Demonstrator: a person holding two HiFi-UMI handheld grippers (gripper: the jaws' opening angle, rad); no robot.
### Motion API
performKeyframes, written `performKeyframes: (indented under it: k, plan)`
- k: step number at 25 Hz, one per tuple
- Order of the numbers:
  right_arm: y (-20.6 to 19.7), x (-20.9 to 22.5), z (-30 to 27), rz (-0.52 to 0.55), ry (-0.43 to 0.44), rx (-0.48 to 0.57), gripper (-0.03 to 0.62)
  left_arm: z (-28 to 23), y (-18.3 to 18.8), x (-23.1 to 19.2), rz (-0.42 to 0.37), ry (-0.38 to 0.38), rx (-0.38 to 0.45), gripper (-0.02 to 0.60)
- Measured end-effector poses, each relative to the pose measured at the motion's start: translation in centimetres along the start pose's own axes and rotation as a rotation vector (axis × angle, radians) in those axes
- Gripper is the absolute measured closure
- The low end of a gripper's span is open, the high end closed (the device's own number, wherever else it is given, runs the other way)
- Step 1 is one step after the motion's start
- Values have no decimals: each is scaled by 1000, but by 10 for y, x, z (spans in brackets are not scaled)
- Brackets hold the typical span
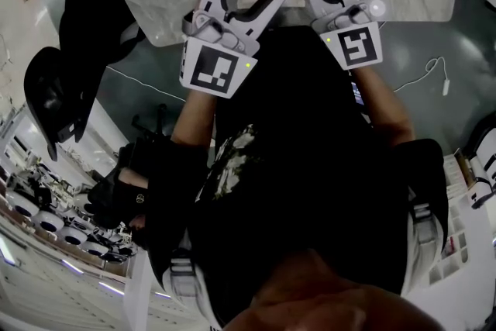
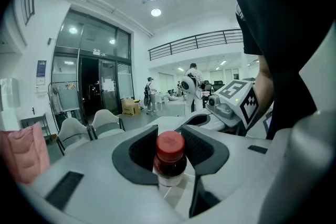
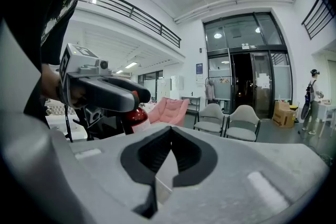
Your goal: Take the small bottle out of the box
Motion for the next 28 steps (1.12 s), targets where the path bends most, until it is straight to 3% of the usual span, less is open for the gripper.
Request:
performKeyframes:
  k: [17,28]
  plan:
    - [58,13,8,37,-48,96,599,27,54,-11,25,51,122,433]
    - [92,22,7,54,-76,157,599,55,70,-37,120,145,136,433]
Point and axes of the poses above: the fingertips, and each gripper's own axes: z backward along the fingers, x to its right, y out of its top, the point moved 2 cm from there along z, backward along the fingers, and after that the axes turned 7 degrees about z, right-handed, at the moved point
